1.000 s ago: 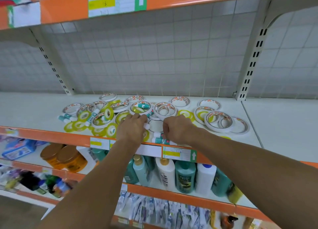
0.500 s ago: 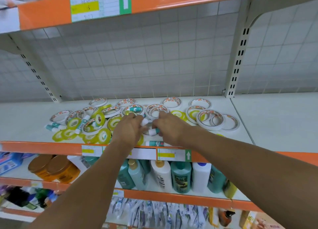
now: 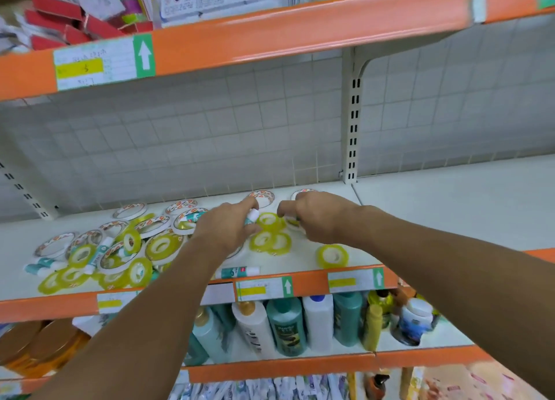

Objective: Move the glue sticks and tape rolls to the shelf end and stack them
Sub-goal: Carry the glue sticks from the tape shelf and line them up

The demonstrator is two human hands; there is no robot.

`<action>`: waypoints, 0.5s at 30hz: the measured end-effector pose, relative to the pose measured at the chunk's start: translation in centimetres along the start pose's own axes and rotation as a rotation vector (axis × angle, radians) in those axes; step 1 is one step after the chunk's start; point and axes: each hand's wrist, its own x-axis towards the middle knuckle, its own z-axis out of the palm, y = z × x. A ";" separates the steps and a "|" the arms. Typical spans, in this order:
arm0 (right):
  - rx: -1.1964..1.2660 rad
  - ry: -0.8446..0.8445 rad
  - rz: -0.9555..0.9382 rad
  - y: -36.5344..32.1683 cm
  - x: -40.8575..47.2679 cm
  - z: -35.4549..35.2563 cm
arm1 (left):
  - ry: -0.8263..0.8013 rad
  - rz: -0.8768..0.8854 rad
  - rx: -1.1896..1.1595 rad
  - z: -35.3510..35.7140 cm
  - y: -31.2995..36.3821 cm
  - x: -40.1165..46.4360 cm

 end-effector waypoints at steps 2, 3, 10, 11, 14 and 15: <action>-0.005 -0.013 0.035 1.6 -1.4 -0.3 | -0.009 0.023 0.005 -0.2 1.6 0.6; -0.007 -0.023 0.054 2.3 -2.1 -0.5 | -0.006 0.035 0.002 -0.2 2.5 0.9; 0.003 -0.041 0.200 7.6 -7.3 -1.1 | -0.003 0.138 0.072 -0.8 10.3 2.5; -0.006 -0.037 0.226 8.5 -8.1 -1.0 | -0.015 0.155 0.077 -0.8 11.5 2.7; -0.036 -0.059 0.287 11.2 -10.9 -1.0 | -0.041 0.208 0.070 -0.6 15.1 3.5; -0.039 -0.066 0.304 12.1 -12.0 -1.0 | -0.044 0.229 0.066 -0.4 16.4 3.7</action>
